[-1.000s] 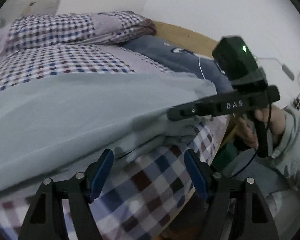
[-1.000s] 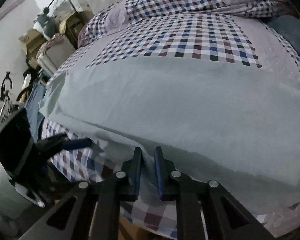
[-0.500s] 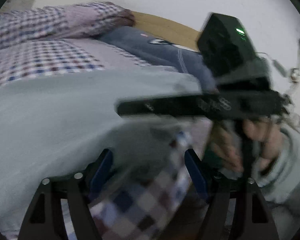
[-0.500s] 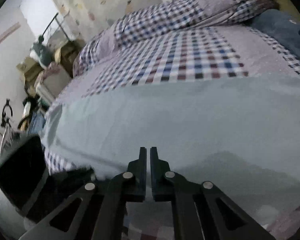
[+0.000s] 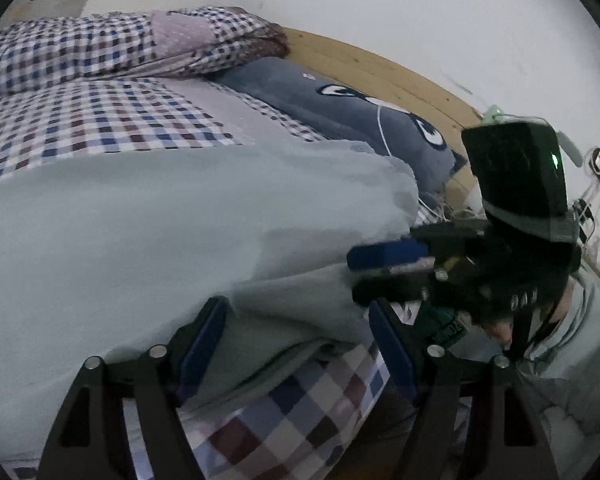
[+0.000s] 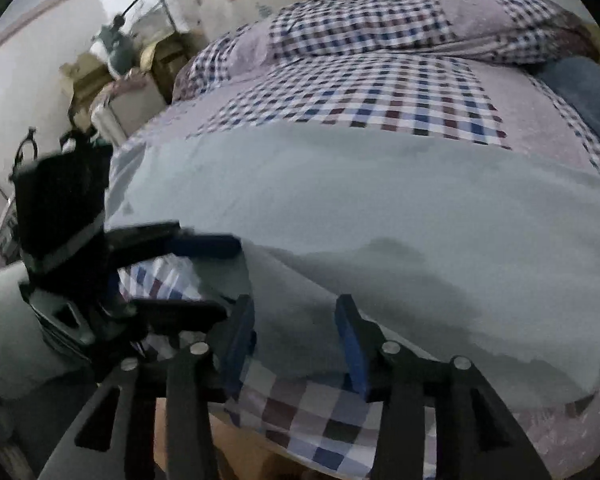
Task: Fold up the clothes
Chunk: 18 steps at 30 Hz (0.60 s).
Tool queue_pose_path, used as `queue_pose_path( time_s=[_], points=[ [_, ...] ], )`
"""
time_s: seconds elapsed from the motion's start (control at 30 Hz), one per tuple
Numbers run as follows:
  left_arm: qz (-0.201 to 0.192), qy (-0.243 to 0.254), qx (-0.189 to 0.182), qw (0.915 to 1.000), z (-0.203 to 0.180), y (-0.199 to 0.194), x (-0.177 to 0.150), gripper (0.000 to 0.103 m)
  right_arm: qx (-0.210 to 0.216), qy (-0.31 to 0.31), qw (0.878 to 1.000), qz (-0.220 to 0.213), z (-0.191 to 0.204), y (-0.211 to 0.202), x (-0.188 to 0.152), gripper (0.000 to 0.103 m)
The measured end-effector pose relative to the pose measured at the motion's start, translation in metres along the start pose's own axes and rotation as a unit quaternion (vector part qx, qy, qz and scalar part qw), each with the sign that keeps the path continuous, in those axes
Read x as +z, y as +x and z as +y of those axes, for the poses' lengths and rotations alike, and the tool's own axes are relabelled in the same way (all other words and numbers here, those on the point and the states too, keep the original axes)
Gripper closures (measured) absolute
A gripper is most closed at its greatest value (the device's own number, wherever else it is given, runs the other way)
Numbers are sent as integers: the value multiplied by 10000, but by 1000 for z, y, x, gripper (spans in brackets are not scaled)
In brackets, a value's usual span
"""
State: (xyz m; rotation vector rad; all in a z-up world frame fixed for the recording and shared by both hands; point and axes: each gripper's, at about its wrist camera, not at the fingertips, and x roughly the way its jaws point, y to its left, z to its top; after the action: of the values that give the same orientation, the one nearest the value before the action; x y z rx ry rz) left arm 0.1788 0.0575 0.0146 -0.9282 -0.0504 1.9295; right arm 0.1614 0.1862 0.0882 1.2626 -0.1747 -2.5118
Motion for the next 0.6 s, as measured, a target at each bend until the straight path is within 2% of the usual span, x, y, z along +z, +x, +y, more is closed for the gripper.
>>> queue_pose_path(
  time_s=[0.2,0.23,0.27,0.3,0.33,0.4,0.5,0.6],
  points=[
    [85,125,142,9998,5,-12,-10,26,-363,-464,9980,228,13,24,2,56],
    [100,146,166,9997,5,-14,-11,26,-439,-502,9974,256,12,29,2,59],
    [130,149,151,9997,5,-15,-14,26,-527,-567,9966,289,11,33,2,72],
    [166,147,122,9997,4,-17,-17,26,-592,-641,9957,309,12,37,3,79],
    [204,164,85,9996,2,-18,-20,26,-580,-630,9960,257,13,36,4,94],
    [281,214,7,9994,-4,-20,-26,26,-507,-496,9975,21,13,27,9,97],
    [343,385,-164,9985,-18,-17,-29,26,-184,-166,9990,-378,6,6,15,99],
    [228,642,-215,9974,-33,-16,-25,26,46,8,9979,-648,5,-12,17,100]
  ],
)
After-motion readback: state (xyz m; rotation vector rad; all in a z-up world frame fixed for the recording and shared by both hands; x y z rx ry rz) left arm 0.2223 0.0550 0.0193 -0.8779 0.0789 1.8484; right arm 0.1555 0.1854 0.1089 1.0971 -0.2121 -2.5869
